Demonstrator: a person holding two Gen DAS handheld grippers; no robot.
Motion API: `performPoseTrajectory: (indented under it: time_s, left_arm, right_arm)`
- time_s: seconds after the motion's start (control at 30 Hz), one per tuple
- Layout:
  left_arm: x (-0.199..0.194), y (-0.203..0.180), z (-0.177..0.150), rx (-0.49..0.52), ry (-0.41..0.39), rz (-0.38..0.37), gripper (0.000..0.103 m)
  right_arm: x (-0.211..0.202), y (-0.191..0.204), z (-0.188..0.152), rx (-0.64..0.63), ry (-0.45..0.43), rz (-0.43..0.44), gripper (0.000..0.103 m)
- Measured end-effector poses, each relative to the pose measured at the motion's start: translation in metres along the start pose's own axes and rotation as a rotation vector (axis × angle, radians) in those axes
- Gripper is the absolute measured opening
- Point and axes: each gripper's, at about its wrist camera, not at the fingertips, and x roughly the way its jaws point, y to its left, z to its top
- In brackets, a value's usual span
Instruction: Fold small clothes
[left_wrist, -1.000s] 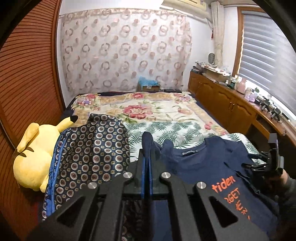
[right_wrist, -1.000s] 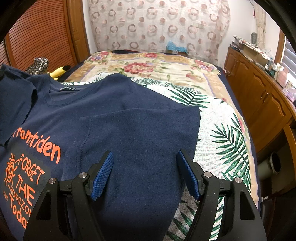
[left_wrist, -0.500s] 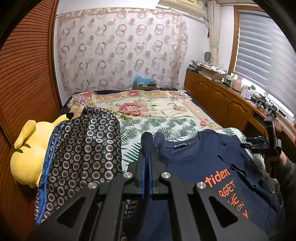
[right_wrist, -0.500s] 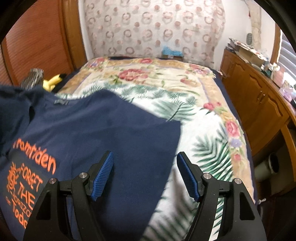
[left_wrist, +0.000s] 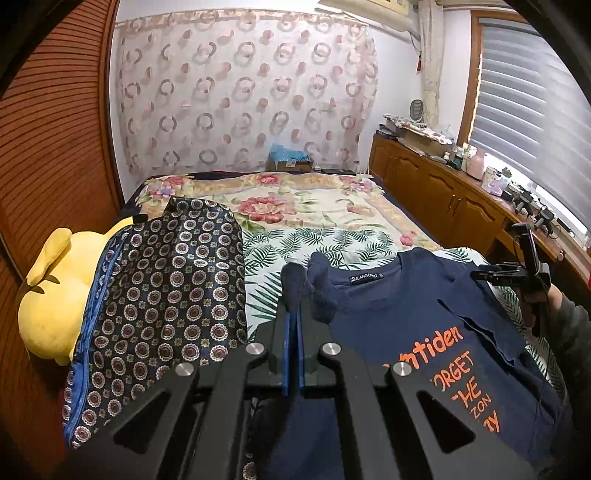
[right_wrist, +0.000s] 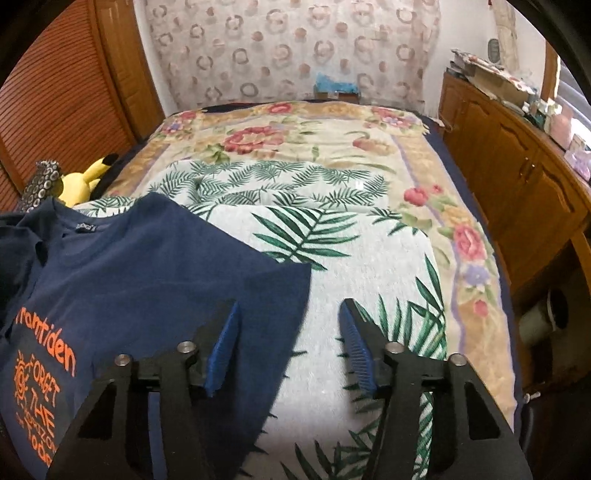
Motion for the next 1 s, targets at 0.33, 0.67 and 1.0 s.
performPoseTrajectory:
  time_s: [0.33, 0.67, 1.0]
  left_arm:
    - [0.005, 0.009, -0.006, -0.022, 0.012, 0.003, 0.001]
    - [0.017, 0.017, -0.019, -0.05, 0.052, -0.002, 0.001]
    - [-0.013, 0.019, 0.003, -0.045, -0.048, 0.016, 0.001]
  right_arm:
    - [0.005, 0.014, 0.0, -0.065, 0.013, -0.011, 0.034]
    - [-0.004, 0.024, -0.007, -0.092, -0.012, 0.077, 0.007]
    - [-0.079, 0.02, 0.023, -0.058, -0.23, -0.024, 0.005]
